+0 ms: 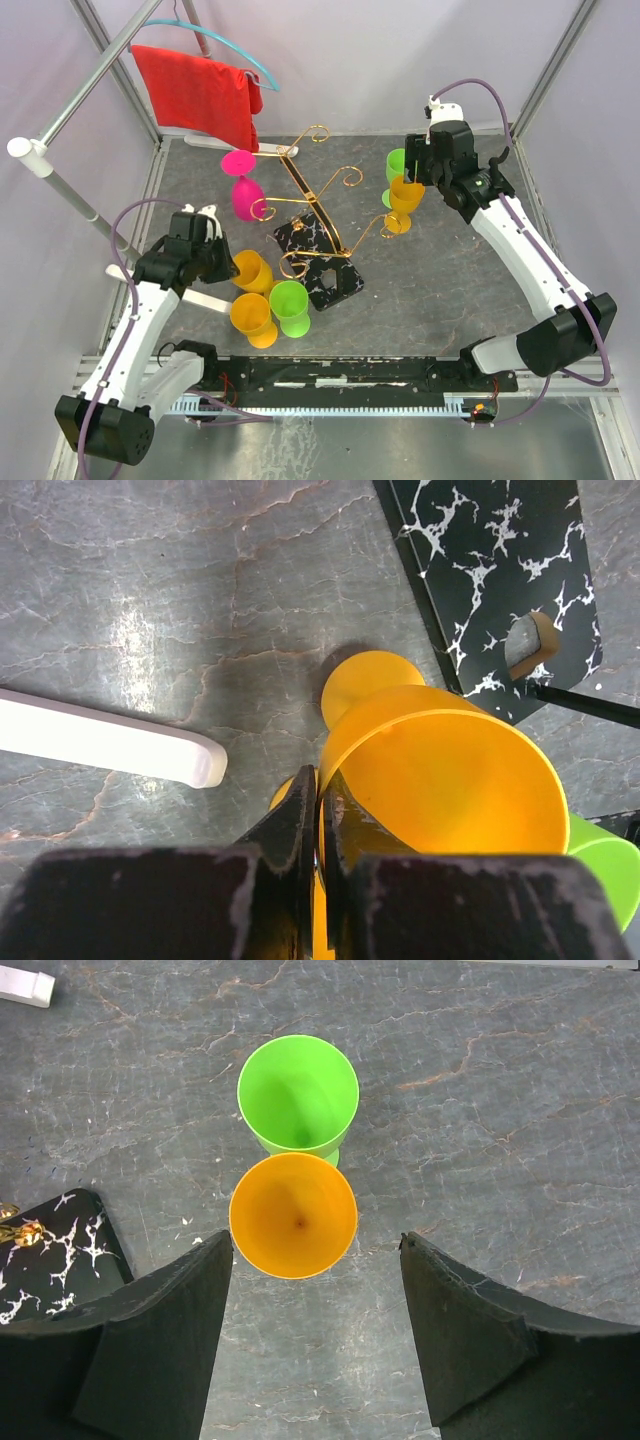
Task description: Place the wine glass upside down on the wine glass rack
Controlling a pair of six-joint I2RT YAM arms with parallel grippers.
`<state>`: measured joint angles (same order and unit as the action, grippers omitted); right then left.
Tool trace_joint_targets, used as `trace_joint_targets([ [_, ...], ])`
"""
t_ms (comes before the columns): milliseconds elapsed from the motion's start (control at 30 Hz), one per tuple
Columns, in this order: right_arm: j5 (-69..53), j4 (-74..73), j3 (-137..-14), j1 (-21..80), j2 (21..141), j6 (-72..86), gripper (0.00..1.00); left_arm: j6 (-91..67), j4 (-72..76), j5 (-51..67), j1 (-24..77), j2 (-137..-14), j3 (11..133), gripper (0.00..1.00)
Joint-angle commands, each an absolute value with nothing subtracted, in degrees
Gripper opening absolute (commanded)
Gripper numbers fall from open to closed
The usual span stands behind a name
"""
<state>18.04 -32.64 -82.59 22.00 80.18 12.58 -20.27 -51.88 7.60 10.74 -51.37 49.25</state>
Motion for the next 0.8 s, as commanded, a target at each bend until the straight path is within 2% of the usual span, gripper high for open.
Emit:
trace_joint_targets([
  [0, 18.5, -31.0, -82.8, 21.9, 78.4, 12.4, 0.75, -19.7, -49.9, 7.0, 10.9, -50.5, 54.3, 0.03],
  [267, 18.1, -31.6, -83.5, 21.8, 78.8, 11.8, 0.75, -13.1, -56.9, -10.5, 10.9, -54.0, 71.4, 0.03],
  [467, 17.8, -31.9, -83.7, 21.9, 78.9, 11.7, 0.74, -7.3, -56.5, -20.7, 10.9, -55.6, 81.5, 0.03],
  [633, 17.9, -31.9, -84.0, 21.9, 79.2, 11.5, 0.74, -0.9, -53.9, -24.2, 10.9, -57.9, 88.5, 0.03],
  [767, 16.0, -30.5, -83.9, 21.8, 79.4, 12.6, 0.72, 1.3, -44.5, -20.9, 10.9, -57.1, 89.4, 0.03],
])
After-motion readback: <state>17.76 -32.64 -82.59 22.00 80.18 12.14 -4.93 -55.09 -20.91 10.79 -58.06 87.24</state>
